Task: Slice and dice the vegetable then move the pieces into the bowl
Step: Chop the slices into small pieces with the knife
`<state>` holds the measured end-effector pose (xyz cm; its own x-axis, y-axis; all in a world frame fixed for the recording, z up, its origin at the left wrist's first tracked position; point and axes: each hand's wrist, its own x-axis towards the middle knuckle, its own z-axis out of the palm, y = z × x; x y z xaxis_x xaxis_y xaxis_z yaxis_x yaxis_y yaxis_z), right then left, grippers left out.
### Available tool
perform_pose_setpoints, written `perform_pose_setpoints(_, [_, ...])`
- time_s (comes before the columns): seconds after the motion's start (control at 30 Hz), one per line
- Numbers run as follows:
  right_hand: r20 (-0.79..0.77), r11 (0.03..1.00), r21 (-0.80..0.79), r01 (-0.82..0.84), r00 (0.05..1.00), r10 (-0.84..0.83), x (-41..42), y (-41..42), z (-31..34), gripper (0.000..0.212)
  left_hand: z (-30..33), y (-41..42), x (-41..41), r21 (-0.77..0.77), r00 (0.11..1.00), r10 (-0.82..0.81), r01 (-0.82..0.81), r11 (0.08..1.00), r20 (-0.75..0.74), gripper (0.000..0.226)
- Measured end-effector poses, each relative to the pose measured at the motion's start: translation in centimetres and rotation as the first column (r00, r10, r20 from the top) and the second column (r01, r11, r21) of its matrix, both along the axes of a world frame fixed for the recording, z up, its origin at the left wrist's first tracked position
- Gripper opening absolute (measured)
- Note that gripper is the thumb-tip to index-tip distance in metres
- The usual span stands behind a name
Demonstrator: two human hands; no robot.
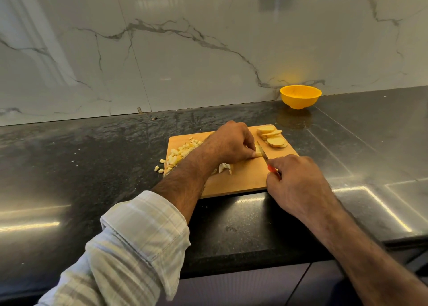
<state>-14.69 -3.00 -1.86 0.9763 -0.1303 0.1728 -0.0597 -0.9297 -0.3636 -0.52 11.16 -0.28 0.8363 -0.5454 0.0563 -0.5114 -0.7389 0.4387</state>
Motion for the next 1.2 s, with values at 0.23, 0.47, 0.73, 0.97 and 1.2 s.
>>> perform_pose_setpoints(0.23, [-0.077, 0.999, -0.04, -0.009, 0.997, 0.005, 2.2, 0.2, -0.1, 0.021, 0.2, -0.4, -0.1, 0.004, 1.0, -0.006, 0.006, 1.0, -0.008, 0.011])
perform_pose_setpoints(0.47, [-0.021, 1.0, -0.01, 0.016, 1.0, -0.016, 2.1, 0.1, -0.1, 0.009, 0.0, 0.4, -0.1, -0.011, 1.0, -0.014, 0.014, 1.0, 0.016, 0.013])
perform_pose_setpoints(0.73, [-0.016, 0.999, -0.041, -0.01, 1.0, 0.009, 0.9, 1.2, -0.5, 0.021, 0.0, 0.2, -0.2, -0.041, 0.999, 0.031, -0.031, 0.999, -0.01, 0.012])
perform_pose_setpoints(0.97, [-0.076, 0.999, -0.046, -0.002, 0.997, -0.002, 2.8, 1.3, 0.9, 0.028, 0.2, 0.1, -0.2, -0.016, 1.0, 0.029, -0.029, 0.999, -0.002, 0.009])
perform_pose_setpoints(1.2, [0.036, 1.0, -0.026, 0.007, 0.999, -0.007, 0.9, 0.7, 0.4, 0.028, 0.5, 1.2, -0.1, -0.032, 0.999, 0.033, -0.033, 0.999, -0.006, 0.013])
